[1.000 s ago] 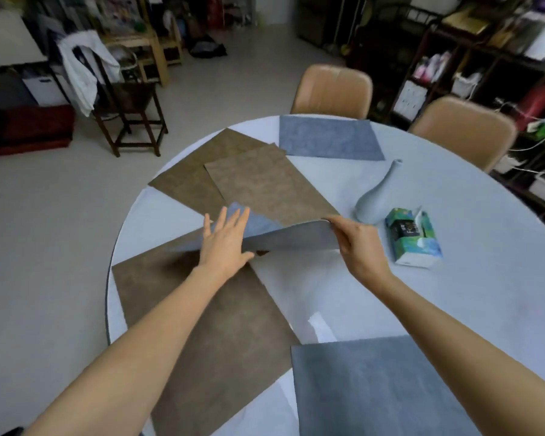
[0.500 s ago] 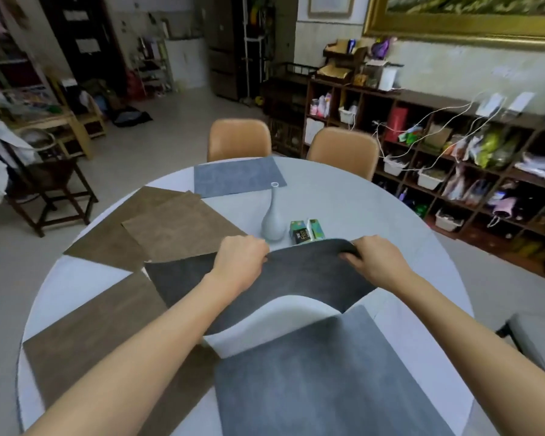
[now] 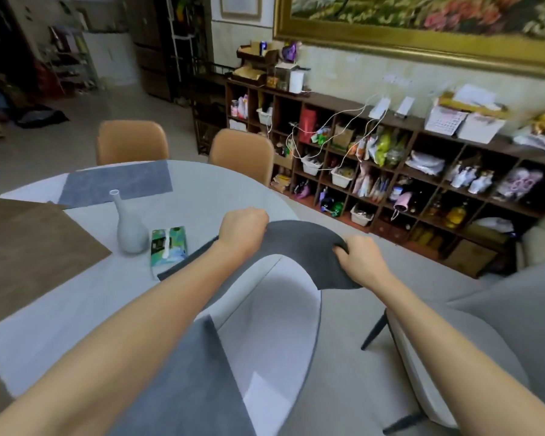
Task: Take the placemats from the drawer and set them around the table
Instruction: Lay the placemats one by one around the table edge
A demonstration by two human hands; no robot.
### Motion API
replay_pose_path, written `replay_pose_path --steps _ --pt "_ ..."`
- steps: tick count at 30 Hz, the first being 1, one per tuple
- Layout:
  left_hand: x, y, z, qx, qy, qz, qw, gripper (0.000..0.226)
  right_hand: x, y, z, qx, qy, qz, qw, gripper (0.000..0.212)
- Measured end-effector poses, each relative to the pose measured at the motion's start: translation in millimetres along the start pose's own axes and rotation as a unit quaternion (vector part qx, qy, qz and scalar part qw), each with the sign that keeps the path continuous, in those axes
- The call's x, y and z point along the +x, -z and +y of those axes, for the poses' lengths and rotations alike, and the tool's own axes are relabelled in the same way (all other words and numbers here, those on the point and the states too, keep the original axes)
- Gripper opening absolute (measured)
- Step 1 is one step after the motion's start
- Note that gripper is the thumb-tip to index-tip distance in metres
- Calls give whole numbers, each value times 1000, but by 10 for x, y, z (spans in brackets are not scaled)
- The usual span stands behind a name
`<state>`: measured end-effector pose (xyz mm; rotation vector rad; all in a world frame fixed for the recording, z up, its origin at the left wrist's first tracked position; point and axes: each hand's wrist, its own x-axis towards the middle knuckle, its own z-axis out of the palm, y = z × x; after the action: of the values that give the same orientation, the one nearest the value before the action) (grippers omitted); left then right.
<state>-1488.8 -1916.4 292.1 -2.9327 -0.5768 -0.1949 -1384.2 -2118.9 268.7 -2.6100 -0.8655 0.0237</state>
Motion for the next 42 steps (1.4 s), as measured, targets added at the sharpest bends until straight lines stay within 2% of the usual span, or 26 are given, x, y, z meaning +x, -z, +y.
replay_pose_path --steps 5,8,11,16,19,24,30,35,39,42 --pt "512 -158 341 9 -6 -5 1000 17 478 -58 423 17 -4 11 1000 33" --pt "767 -260 395 28 0 0 1000 18 901 -205 493 22 1 12 1000 24" --pt "1025 -402 362 48 18 -6 999 23 1382 -354 440 6 28 14 999 27" --pt "1562 -759 67 44 73 -29 996 31 2177 -646 235 -22 102 9 995 16" --pt "1740 -871 -177 28 108 -35 993 19 2573 -798 119 -33 160 -30 986 17" --pt "1752 -912 -548 -39 175 -65 982 12 3052 -1011 -172 -69 234 -31 969 22" --pt "1406 -986 -831 -90 323 -137 932 12 3485 -1244 -595 -91 325 -49 940 27" --pt "1052 -1060 -658 -74 481 -177 856 23 3631 -1525 -847 -73 431 -74 897 21" --pt "824 -1021 -324 -46 584 -167 793 36 3723 -1560 -851 -62 506 -89 856 20" --pt "844 -909 -109 -3 612 -132 780 32 3776 -1496 -831 -21 518 -88 850 25"
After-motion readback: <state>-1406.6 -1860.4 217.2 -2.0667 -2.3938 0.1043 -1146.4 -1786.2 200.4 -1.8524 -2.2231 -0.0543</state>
